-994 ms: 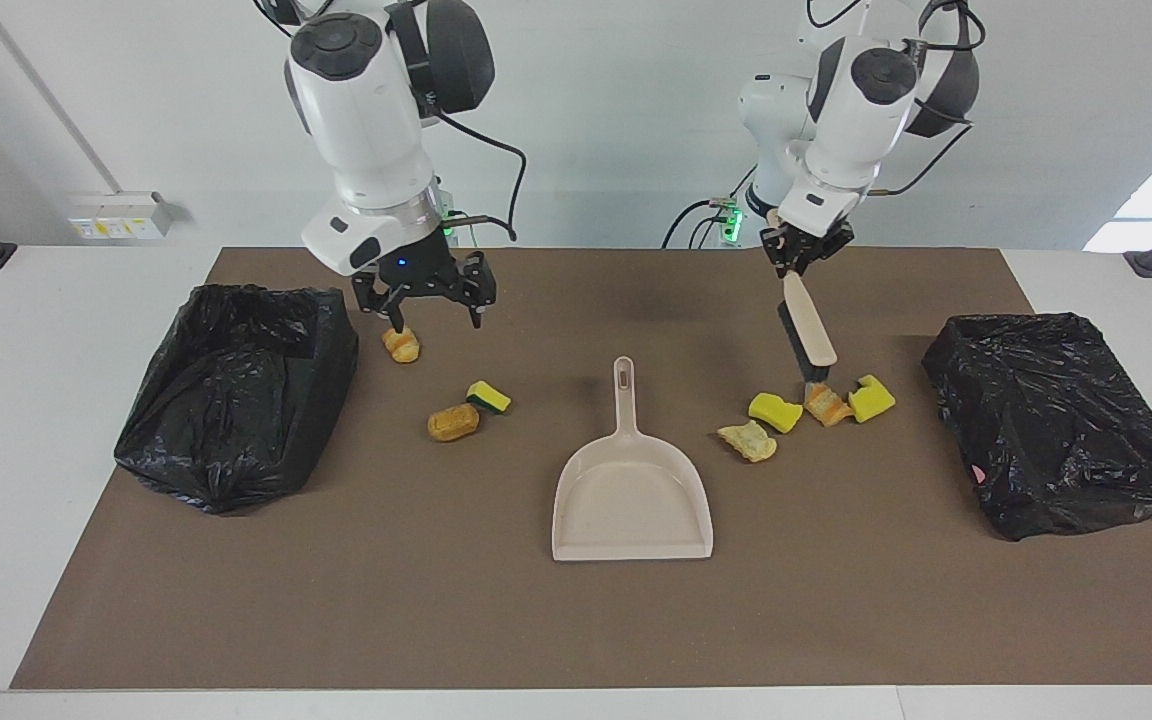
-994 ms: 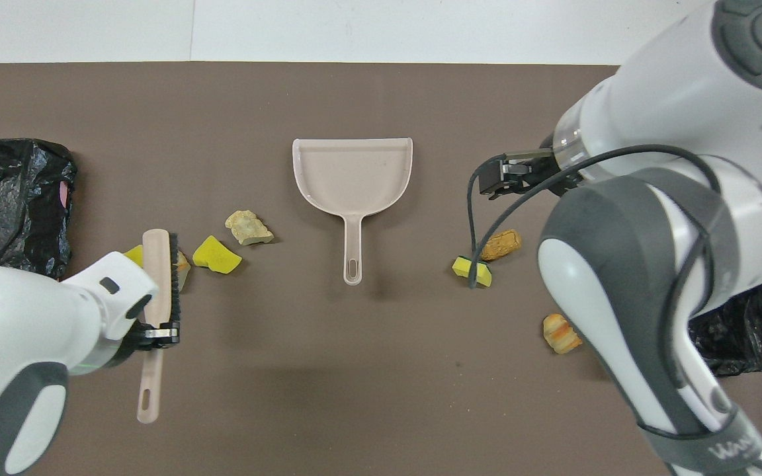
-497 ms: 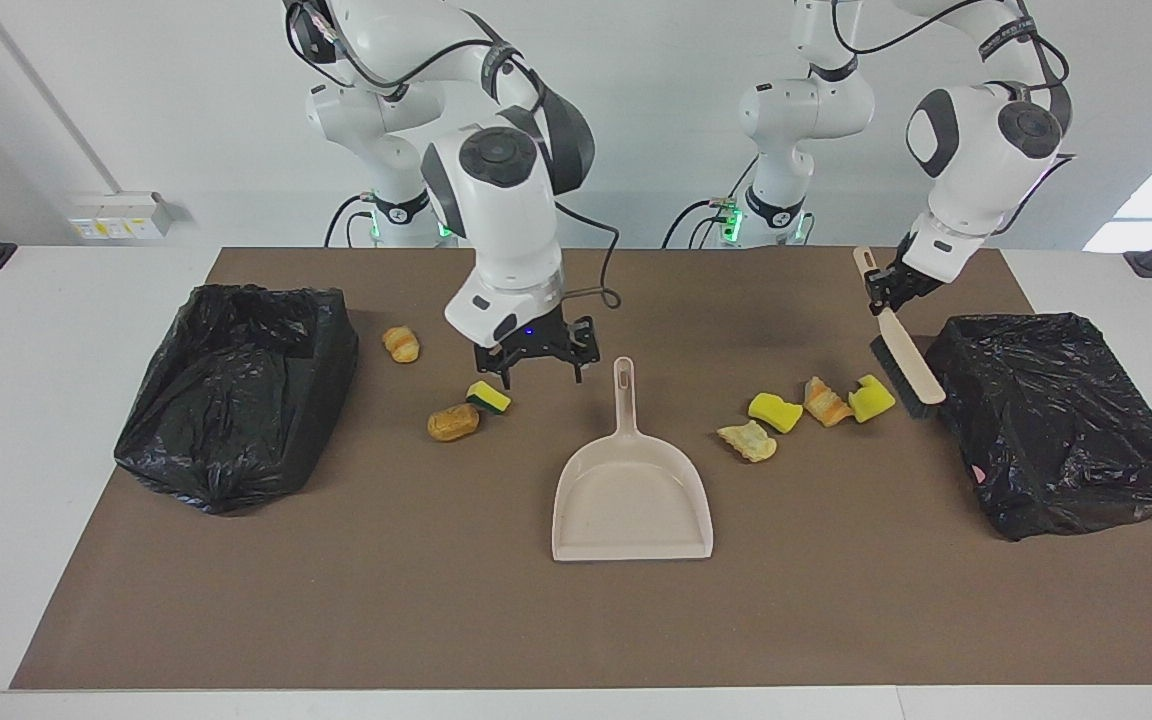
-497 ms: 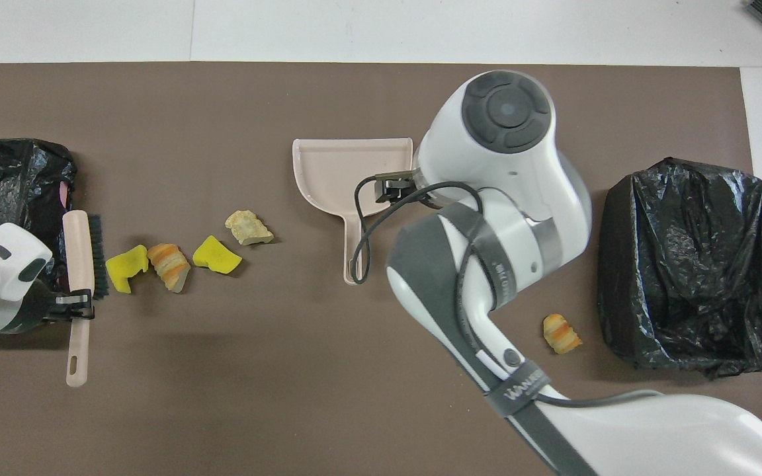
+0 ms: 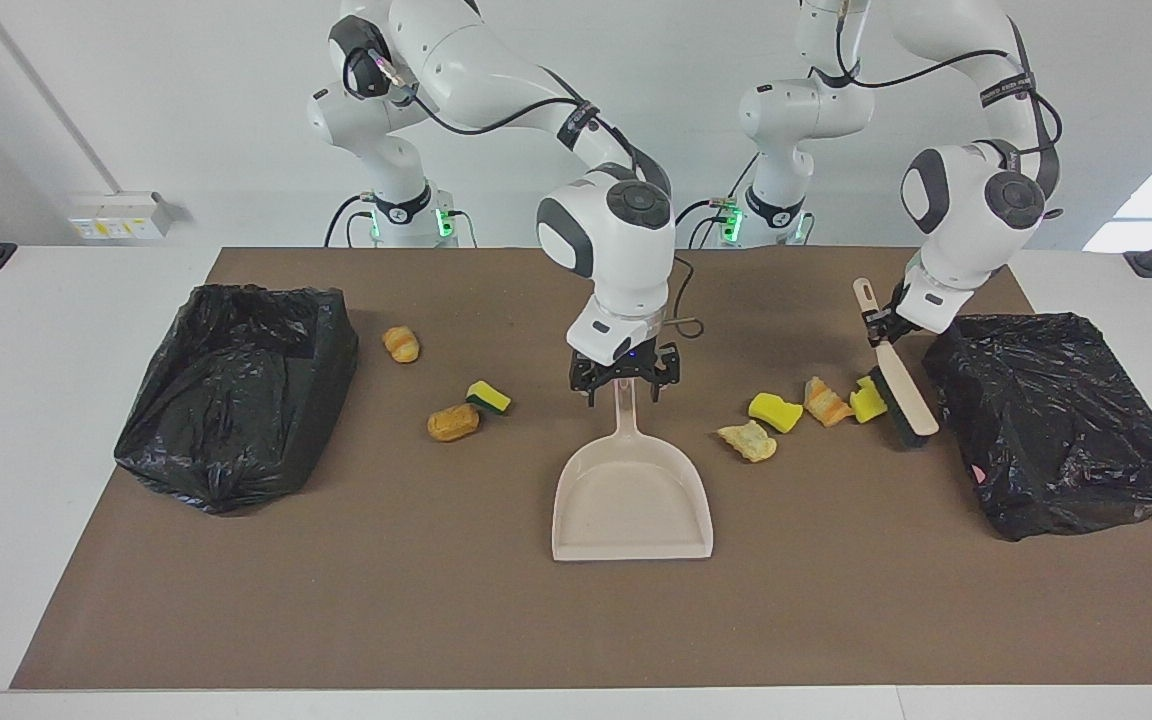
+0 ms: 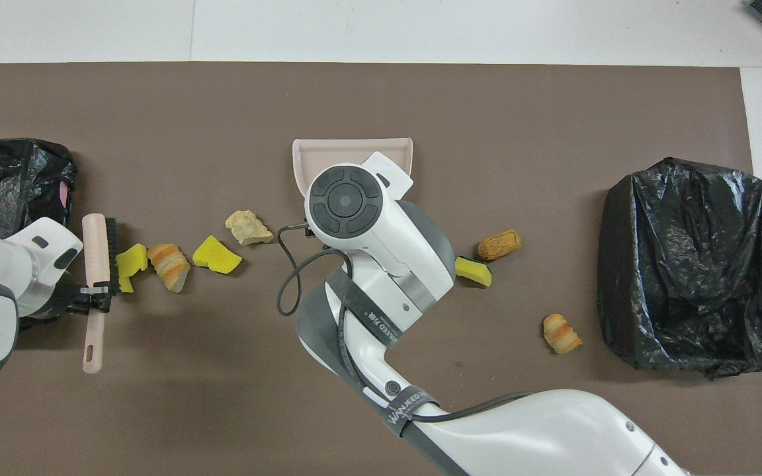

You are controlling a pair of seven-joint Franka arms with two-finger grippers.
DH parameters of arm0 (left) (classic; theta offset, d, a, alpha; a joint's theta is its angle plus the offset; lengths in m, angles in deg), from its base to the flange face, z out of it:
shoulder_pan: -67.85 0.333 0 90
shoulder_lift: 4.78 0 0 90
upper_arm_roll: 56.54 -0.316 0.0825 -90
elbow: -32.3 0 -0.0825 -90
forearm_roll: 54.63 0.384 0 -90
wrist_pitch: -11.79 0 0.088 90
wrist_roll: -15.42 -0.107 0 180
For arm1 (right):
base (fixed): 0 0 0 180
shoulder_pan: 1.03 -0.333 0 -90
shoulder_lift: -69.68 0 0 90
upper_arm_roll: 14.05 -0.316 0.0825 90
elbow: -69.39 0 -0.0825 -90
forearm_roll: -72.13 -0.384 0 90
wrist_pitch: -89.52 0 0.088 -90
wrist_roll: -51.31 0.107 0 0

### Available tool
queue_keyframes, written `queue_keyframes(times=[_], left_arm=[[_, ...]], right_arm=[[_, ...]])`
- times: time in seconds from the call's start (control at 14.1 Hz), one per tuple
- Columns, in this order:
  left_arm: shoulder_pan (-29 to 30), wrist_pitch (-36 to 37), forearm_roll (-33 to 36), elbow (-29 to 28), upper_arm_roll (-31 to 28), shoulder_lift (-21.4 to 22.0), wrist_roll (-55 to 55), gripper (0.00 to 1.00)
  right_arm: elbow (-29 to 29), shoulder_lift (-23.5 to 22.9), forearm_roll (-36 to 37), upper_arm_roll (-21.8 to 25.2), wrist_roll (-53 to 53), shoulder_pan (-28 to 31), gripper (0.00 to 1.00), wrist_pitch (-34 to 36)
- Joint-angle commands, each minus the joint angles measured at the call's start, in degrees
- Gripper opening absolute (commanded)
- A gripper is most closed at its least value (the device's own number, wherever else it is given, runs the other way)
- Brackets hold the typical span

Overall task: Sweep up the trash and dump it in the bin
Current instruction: 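Lift the brush with the left gripper while the right gripper grasps the dustpan, then swing the dustpan toward the debris while the left gripper brings the brush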

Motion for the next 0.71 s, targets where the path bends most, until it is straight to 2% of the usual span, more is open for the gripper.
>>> queue_keyframes(times=[0.0,0.28,0.35,0.5,0.64], left_arm=[[-2.88,-0.7,1.16,-1.52,0.04,1.0,2.64,0.0],[-5.53,0.26,0.63,-0.91,0.21,0.83,2.73,0.0],[-5.62,0.7,0.37,-0.3,0.21,0.83,2.65,0.0],[-4.4,3.76,-1.2,5.91,-0.31,1.18,1.86,0.0],[-0.54,9.65,-2.09,14.79,-0.4,-2.84,0.2,0.0]], right_arm=[[4.74,1.03,1.24,-0.13,2.29,-0.26,0.84,-4.58],[8.09,1.39,0.98,-0.13,2.82,-0.09,0.83,-7.23],[8.62,1.73,0.98,-0.13,2.82,-0.09,0.77,-7.06],[9.59,2.44,0.98,-0.13,2.73,-0.35,0.55,-6.45],[9.33,2.62,1.07,-0.13,2.38,-0.7,0.16,-4.78]])
